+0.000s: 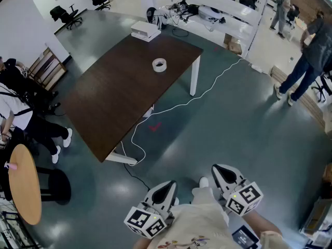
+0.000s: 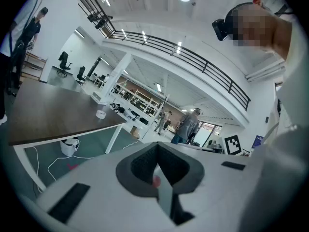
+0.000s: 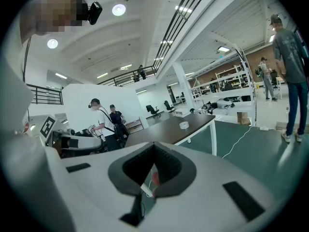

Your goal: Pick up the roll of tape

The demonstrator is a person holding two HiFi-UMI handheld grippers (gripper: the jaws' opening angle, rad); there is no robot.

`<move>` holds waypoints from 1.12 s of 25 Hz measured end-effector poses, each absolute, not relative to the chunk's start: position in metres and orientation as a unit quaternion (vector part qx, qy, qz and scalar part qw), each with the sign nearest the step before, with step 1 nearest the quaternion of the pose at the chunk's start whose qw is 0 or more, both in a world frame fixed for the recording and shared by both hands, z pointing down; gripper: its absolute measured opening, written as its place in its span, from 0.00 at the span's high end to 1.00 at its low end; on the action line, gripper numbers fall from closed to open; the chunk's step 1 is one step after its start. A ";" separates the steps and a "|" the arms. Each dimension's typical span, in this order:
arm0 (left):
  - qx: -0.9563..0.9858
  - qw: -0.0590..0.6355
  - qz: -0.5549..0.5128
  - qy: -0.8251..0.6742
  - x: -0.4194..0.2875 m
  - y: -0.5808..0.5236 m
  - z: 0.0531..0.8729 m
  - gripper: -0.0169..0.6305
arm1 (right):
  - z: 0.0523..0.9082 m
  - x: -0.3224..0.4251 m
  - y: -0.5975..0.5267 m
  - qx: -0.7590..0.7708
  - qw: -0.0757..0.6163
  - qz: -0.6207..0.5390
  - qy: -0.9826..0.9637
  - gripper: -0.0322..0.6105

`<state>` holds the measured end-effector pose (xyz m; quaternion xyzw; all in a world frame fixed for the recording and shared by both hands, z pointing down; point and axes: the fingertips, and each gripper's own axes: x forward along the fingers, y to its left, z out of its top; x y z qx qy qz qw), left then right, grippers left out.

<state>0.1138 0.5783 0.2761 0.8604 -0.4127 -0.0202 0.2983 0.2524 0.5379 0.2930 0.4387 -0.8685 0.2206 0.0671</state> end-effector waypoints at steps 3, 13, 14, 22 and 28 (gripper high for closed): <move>0.858 0.314 -0.006 -0.406 0.090 0.583 0.287 0.96 | 0.301 0.242 0.544 0.462 0.070 0.231 -0.853 0.94; 0.858 0.314 -0.003 -0.406 0.085 0.577 0.283 0.96 | 0.303 0.232 0.554 0.422 0.064 0.260 -0.866 0.94; 0.860 0.312 -0.001 -0.405 0.089 0.576 0.282 0.96 | 0.303 0.233 0.554 0.410 0.059 0.267 -0.870 0.94; 0.863 0.298 0.013 -0.408 0.126 0.564 0.273 0.96 | 0.303 0.267 0.554 0.404 0.052 0.268 -0.873 0.94; 0.853 0.291 0.024 -0.432 0.143 0.563 0.287 0.96 | 0.312 0.301 0.552 0.412 0.050 0.255 -0.873 0.94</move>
